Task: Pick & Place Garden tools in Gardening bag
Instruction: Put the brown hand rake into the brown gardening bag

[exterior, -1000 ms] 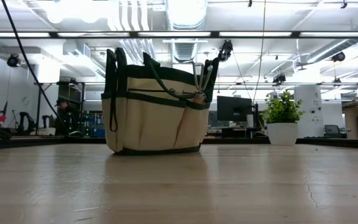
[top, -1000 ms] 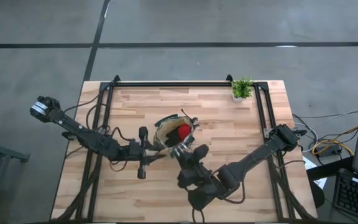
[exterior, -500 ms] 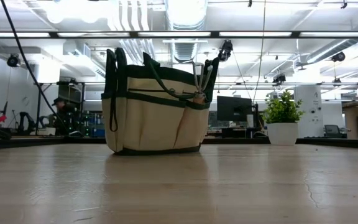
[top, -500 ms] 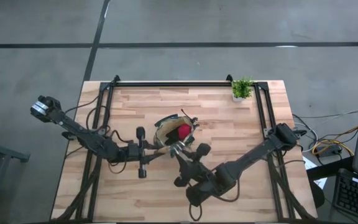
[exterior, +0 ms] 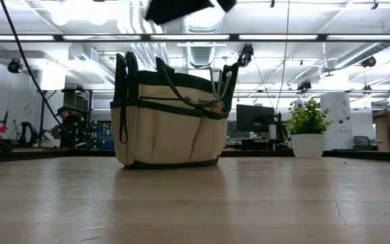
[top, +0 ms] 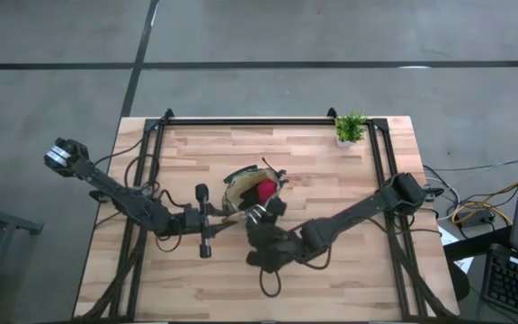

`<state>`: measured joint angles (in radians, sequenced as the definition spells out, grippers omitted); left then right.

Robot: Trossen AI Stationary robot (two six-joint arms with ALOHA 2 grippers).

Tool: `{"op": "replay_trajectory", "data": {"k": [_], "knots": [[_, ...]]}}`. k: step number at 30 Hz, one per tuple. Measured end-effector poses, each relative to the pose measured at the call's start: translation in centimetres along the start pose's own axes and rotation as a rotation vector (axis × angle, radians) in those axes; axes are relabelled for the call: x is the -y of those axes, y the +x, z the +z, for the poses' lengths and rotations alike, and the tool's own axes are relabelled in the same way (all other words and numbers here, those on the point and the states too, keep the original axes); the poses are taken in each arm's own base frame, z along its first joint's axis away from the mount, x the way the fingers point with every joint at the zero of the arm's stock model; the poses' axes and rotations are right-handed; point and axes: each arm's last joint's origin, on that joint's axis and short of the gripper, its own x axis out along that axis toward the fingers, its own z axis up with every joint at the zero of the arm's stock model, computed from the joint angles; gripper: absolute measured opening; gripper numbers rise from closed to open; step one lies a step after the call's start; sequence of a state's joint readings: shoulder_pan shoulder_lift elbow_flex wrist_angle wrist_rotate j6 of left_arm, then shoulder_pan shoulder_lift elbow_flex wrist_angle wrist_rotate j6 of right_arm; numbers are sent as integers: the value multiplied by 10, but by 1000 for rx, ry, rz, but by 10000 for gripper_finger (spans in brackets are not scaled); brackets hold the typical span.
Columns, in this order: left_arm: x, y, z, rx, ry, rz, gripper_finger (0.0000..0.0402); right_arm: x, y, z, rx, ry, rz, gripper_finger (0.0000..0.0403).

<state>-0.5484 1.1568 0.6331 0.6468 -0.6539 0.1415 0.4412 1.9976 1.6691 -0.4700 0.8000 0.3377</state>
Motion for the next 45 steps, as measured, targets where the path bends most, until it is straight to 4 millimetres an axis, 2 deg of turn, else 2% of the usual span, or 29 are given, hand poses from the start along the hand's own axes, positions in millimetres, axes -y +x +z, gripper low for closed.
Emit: {"op": "replay_trajectory", "data": {"k": [2, 7, 13, 16, 21, 26, 30, 34, 37, 45], "knots": [[1, -1, 0, 0, 12, -2, 78, -6, -4, 1, 8, -9, 69, 122], [4, -3, 2, 9, 7, -16, 77, -16, -17, -6, 12, -56, 92, 153], [5, -5, 4, 30, -3, -23, 77, -21, -48, -27, 104, -102, -81, 161], [5, -4, 4, 29, 3, -23, 77, -22, -60, -31, 200, -82, -127, 160], [6, -3, 3, 30, 24, -23, 77, -20, -65, -25, 388, -34, 14, 172], [8, -2, 2, 39, 21, -34, 77, -2, -70, -29, 647, 56, 88, 183], [11, 1, 0, 59, 10, -58, 77, 20, -60, -36, 843, 169, 188, 185], [14, 3, -2, 70, 3, -61, 77, 33, -38, -39, 822, 229, 265, 185], [16, 5, -2, 93, -15, -56, 77, 35, -27, -38, 812, 225, 342, 185], [20, 11, -9, 111, -15, -41, 80, 35, -29, -21, 844, 198, 364, 185]]}}
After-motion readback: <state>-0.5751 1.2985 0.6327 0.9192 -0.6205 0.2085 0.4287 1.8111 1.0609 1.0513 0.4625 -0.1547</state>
